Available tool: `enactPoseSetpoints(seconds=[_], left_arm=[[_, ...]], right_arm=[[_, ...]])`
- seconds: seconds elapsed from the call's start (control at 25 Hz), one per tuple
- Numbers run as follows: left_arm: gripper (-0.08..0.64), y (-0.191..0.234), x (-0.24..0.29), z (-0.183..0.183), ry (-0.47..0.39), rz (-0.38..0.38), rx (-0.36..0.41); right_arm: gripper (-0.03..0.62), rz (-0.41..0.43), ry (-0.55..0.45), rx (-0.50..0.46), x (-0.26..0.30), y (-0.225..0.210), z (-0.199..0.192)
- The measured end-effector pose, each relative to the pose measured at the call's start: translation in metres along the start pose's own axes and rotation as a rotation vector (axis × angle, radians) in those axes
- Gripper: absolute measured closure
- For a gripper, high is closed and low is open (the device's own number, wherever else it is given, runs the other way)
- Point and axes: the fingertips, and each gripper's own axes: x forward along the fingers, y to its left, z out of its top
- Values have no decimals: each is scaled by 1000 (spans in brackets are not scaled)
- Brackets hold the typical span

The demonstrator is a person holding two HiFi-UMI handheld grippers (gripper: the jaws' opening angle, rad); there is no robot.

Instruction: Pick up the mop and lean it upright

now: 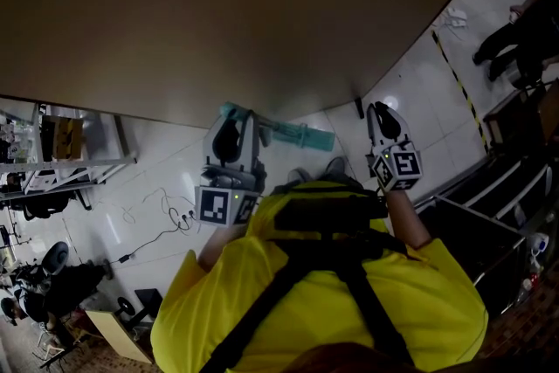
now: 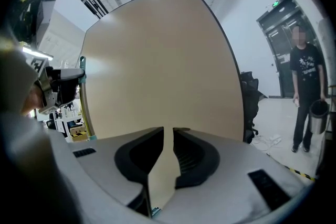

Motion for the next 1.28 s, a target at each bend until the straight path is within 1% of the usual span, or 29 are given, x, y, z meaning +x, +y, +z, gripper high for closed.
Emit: enactPoseSetpoints(seconds=[0.08,0.16,0.24,0.36,0.56,0.76,1.04,1.28], left_arm=[[453,0,9,-17,22,8,4],[453,2,18,-42,55,13,3],[453,6,25,-72,101,29,11],[452,16,30,-121,170,65,-18],[451,23,33,-191,267,110,-36],[451,33,40,-248,320,178,-54],[449,53,59,-296,386,239,-51],[448,61,83,-311,380,258,-37]], right_arm=[[528,-2,7,0,1,-3,-2],[528,-4,16,2,3,-7,-5],[528,-6,27,7,4,-10,-9],[528,-6,48,10,8,-10,-16],[528,16,79,9,17,-9,-26],[528,54,115,3,17,-8,-39],[528,83,141,-8,21,-10,-49],[528,92,142,-18,22,-19,-50]])
